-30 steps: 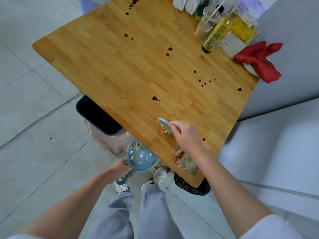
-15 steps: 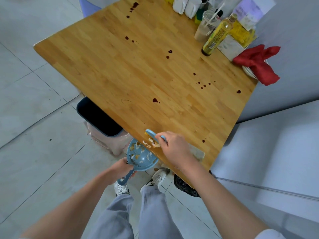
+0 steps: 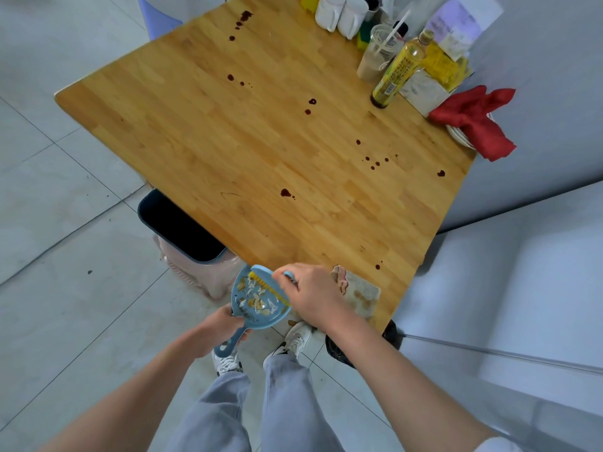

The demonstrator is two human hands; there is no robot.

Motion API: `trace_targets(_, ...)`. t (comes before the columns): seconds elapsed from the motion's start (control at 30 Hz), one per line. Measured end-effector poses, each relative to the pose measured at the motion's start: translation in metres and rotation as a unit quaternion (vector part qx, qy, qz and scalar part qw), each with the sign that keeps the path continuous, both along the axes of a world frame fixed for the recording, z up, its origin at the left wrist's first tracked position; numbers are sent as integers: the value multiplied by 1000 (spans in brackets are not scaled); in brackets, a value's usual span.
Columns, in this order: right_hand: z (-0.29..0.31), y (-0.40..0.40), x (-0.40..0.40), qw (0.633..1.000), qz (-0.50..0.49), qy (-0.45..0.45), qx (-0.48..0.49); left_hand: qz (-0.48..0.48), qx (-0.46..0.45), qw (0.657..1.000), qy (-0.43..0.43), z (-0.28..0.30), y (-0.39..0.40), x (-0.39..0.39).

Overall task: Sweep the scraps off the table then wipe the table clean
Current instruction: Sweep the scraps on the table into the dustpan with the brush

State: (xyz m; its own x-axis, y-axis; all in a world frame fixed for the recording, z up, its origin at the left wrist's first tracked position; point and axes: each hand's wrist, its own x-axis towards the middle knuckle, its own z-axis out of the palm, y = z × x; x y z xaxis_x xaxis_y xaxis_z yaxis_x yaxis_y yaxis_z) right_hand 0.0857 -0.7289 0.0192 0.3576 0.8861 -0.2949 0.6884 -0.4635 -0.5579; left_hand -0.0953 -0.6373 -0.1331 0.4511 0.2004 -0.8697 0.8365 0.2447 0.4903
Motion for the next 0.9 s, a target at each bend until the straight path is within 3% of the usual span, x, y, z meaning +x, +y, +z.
trace_targets(0.1, 5, 0, 10, 995, -84, 2, 52, 11, -9, 1000, 10, 0, 0, -6)
trace_targets(0.23, 10, 0, 4, 994, -85, 61, 13, 64, -18, 997, 27, 1, 1, -17)
trace_targets(0.43, 32, 11, 25, 979, -174, 92, 56, 116, -29, 991, 53, 23, 19, -39)
trace_targets(0.63, 62, 24, 32, 982, -151, 71, 87, 186, -86, 979, -18, 84, 42, -41)
trace_targets(0.9, 85, 26, 19, 994, 10, -42, 102, 280, -116, 946, -115, 158, 51, 47)
